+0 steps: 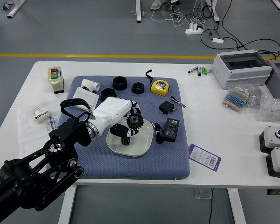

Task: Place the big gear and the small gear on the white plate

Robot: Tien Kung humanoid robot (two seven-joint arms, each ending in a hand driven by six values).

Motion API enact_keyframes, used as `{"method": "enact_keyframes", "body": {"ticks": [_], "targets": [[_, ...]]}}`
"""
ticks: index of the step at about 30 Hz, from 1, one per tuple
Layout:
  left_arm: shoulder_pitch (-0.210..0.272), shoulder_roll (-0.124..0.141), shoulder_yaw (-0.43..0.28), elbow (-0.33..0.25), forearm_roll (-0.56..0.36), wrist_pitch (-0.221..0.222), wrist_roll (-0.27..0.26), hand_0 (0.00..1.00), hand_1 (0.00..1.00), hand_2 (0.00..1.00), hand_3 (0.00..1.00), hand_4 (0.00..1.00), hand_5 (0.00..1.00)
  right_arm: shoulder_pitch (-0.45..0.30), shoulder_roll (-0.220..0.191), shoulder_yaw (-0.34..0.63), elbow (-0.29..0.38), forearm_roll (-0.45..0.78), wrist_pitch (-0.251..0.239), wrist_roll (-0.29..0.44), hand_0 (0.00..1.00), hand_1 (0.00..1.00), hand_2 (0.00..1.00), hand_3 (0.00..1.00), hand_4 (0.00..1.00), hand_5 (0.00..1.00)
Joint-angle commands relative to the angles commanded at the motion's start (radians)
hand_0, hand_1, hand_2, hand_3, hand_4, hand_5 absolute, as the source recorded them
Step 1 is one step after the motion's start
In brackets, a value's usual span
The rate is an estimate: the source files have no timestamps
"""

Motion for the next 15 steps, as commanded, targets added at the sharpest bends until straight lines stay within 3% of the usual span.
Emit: {"method": "enact_keyframes", "body": {"ticks": [2, 3, 8, 9, 14, 15], "targets": [[-0.01, -0.005, 0.012, 0.013, -0.001, -0.004, 0.0, 0.345, 0.474, 0.518, 0.576, 0.448, 0.048, 0.001, -0.001, -0.001, 0.0, 0.0, 0.0, 0.0, 0.607, 0.625, 0.725, 0.539, 0.73, 0.697], [-0.012, -0.007, 0.014, 0.017, -0.001, -0.006, 0.0, 0.37, 0.511, 0.548, 0.606, 0.871, 0.19, 0.002, -0.001, -0.001, 0.0, 0.0, 0.0, 0.0, 0.609, 0.625, 0.725, 0.539, 0.73, 0.698], [-0.023, -0.013, 0.024, 0.045, 0.008, -0.002, -0.009, 0.37, 0.511, 0.548, 0.606, 0.871, 0.19, 0.003, -0.001, 0.001, 0.0, 0.001, 0.0, 0.001, 0.609, 0.625, 0.725, 0.539, 0.73, 0.698], [-0.026, -0.017, 0.026, 0.062, 0.009, 0.004, -0.013, 0.397, 0.568, 0.596, 0.666, 0.998, 0.266, 0.004, -0.001, 0.001, 0.0, 0.001, 0.0, 0.001, 0.608, 0.625, 0.725, 0.539, 0.73, 0.698], [-0.032, -0.022, 0.027, 0.099, 0.017, 0.008, -0.015, 0.397, 0.568, 0.596, 0.666, 0.998, 0.266, 0.006, -0.002, -0.001, 0.0, 0.0, 0.0, 0.001, 0.608, 0.625, 0.725, 0.539, 0.73, 0.698], [-0.032, -0.02, 0.025, 0.106, 0.021, 0.007, -0.015, 0.425, 0.597, 0.663, 0.738, 0.998, 0.316, 0.006, -0.003, -0.001, 0.0, 0.001, 0.0, 0.001, 0.607, 0.625, 0.726, 0.539, 0.731, 0.697]]}}
